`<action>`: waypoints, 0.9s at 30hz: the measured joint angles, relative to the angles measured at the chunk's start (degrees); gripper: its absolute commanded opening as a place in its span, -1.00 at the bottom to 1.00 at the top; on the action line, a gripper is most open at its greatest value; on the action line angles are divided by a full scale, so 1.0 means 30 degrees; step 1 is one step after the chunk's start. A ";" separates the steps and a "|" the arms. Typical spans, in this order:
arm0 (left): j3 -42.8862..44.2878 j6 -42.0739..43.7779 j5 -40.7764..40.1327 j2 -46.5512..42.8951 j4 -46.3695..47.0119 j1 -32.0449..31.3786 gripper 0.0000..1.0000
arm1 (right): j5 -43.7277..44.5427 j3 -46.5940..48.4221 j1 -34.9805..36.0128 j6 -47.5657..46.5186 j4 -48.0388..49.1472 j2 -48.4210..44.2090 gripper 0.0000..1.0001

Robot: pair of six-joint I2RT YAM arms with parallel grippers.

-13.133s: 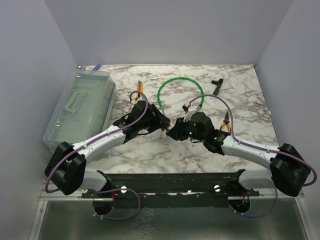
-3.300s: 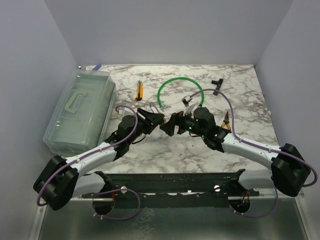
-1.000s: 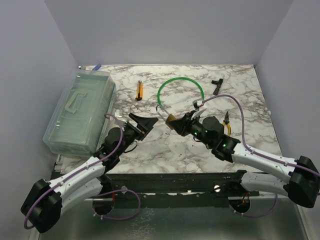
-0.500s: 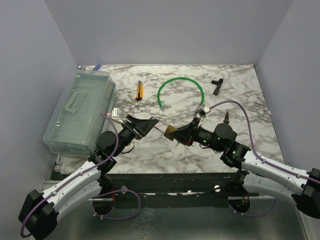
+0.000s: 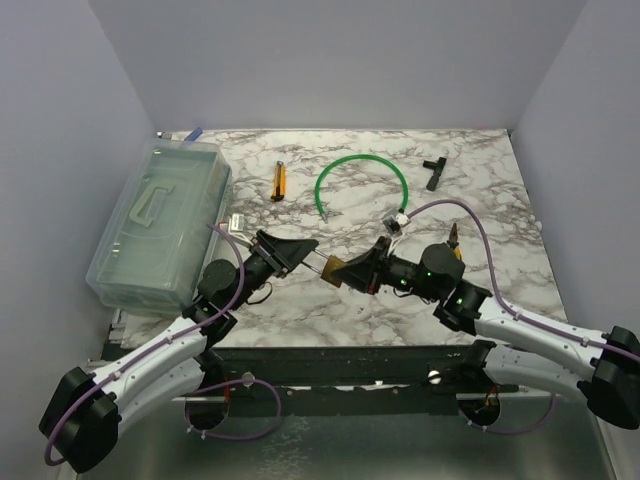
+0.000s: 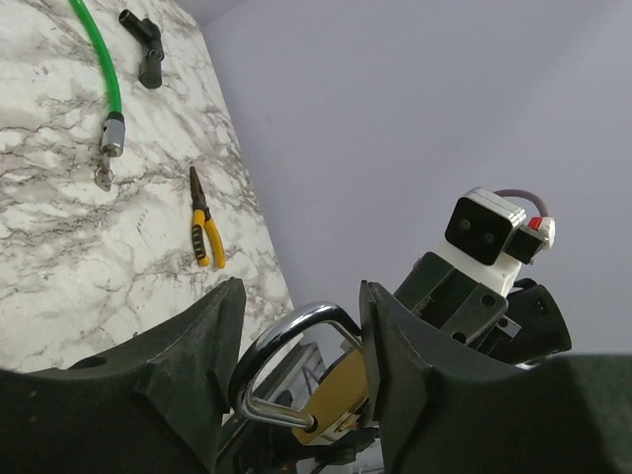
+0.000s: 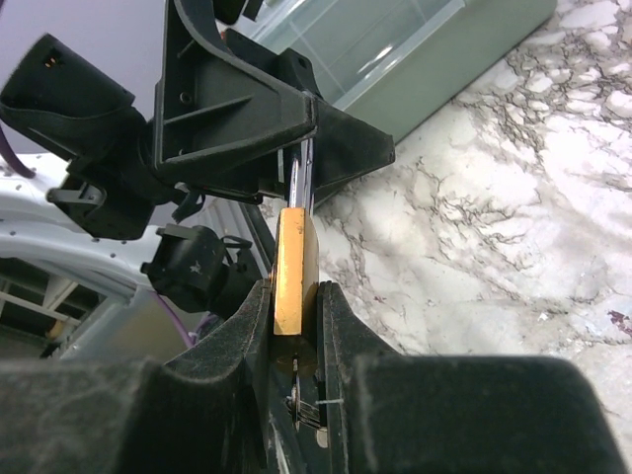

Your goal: Unlock with the key

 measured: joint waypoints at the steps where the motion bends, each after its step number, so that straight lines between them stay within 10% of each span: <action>1: 0.0000 -0.0095 0.0029 0.0168 0.0058 -0.0007 -0.13 | -0.0007 0.0000 0.0000 -0.0102 -0.0080 0.0095 -0.99; 27: 0.0066 -0.1486 0.0277 0.2113 -0.1953 0.0226 -0.37 | 0.1413 0.2521 0.0270 -0.9012 -0.5333 0.2586 -0.99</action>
